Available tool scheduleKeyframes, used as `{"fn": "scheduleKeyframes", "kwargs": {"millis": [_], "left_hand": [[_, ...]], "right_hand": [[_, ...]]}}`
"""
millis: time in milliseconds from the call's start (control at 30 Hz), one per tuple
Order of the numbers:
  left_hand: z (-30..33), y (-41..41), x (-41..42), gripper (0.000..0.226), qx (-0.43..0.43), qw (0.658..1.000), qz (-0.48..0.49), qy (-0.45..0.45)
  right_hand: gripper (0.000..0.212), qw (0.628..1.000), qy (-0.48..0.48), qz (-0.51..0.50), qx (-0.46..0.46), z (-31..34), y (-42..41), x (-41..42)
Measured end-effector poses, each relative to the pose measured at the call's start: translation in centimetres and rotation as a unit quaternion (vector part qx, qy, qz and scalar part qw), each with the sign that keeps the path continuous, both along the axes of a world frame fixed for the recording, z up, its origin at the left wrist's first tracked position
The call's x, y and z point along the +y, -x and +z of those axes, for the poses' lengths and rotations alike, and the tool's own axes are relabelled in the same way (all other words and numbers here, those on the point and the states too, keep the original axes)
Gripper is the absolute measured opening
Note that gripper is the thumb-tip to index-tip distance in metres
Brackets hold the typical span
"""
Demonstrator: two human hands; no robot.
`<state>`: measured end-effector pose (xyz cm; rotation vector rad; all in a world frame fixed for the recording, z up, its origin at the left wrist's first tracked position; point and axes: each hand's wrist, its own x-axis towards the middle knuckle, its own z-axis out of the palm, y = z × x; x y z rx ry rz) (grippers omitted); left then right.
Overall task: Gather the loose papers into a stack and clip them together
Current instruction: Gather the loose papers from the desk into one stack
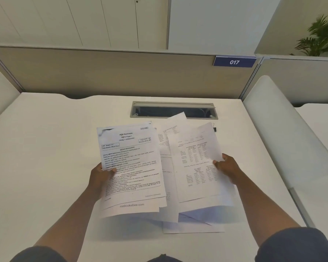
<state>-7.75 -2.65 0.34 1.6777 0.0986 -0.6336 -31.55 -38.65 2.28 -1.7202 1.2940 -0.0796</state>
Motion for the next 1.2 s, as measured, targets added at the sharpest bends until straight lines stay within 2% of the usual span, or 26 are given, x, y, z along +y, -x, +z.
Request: {"fn": "scheduleKeyframes", "kwargs": {"millis": [67, 233, 433, 500, 600, 767, 867, 1133, 1200], "left_hand": [[0.0, -0.2, 0.1, 0.026, -0.001, 1.0, -0.01, 0.004], [-0.3, -0.6, 0.2, 0.026, 0.003, 1.0, -0.017, -0.001], [-0.2, 0.3, -1.2, 0.025, 0.01, 0.998, -0.05, 0.021], [-0.1, 0.7, -1.8, 0.025, 0.015, 0.997, -0.063, 0.031], [-0.1, 0.9, -2.5, 0.027, 0.021, 0.996, -0.074, 0.043], [-0.2, 1.3, -3.5, 0.026, 0.028, 0.995, -0.089, 0.044], [-0.2, 1.4, -4.0, 0.026, 0.029, 0.994, -0.097, 0.039], [-0.4, 1.8, -5.0, 0.025, 0.028, 0.992, -0.112, 0.047], [-0.4, 1.8, -5.1, 0.025, 0.029, 0.991, -0.116, 0.052]], "right_hand": [[0.058, 1.0, 0.016, -0.001, 0.006, 0.3, 0.0, 0.8], [0.051, 1.0, 0.025, 0.009, 0.004, -0.1, 0.5, 0.4], [0.031, 1.0, -0.002, 0.01, -0.028, 0.2, 0.3, 1.9], [0.031, 0.999, 0.028, 0.013, -0.008, 0.0, 0.1, 2.4], [0.023, 0.991, 0.121, 0.048, 0.04, 0.1, -0.1, 3.4], [0.038, 0.981, 0.187, 0.03, 0.03, -0.1, -0.1, 4.4], [0.038, 0.968, 0.242, 0.046, 0.047, 0.3, -0.1, 4.8], [0.041, 0.973, 0.228, 0.047, -0.012, 1.4, -0.5, 4.9], [0.04, 0.956, 0.287, 0.053, 0.013, 1.6, -0.6, 4.9]]}}
